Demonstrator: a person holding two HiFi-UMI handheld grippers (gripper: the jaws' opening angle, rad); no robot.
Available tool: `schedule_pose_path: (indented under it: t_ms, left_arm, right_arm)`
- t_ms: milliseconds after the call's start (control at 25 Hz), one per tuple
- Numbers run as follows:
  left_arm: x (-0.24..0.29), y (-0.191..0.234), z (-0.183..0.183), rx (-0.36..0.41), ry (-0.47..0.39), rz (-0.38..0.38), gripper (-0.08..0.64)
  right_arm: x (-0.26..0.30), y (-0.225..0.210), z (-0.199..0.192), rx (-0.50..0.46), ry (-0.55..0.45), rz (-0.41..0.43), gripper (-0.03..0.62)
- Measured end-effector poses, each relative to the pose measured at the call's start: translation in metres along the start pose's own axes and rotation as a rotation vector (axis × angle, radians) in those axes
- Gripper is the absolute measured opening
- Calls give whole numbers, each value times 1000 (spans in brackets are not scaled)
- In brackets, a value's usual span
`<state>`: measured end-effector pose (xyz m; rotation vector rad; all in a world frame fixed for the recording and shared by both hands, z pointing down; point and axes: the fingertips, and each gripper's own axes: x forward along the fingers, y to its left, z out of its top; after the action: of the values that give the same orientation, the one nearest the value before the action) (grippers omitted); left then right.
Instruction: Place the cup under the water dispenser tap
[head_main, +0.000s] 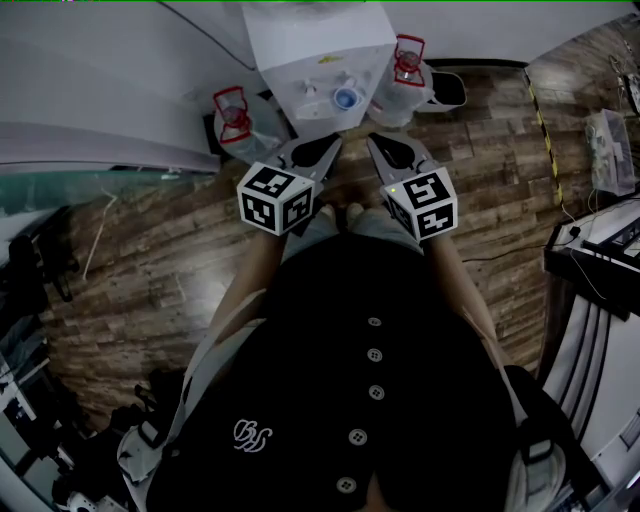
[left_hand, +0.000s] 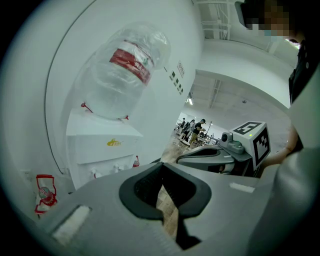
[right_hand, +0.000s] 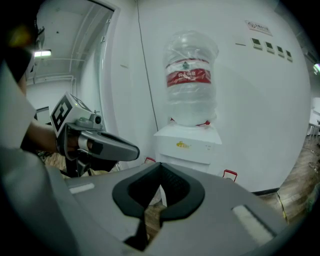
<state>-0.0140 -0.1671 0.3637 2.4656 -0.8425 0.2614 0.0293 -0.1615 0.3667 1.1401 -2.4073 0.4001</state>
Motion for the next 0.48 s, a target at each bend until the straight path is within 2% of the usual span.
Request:
schedule_pose_path:
  t_ms: [280, 480]
  left_arm:
    - [1, -4, -3, -9, 5, -11, -2]
    - [2, -8, -6, -30, 6, -24, -2]
  right_arm:
    - [1, 1, 0, 5, 5, 3, 0]
    - [4, 9, -6, 4, 31, 37, 0]
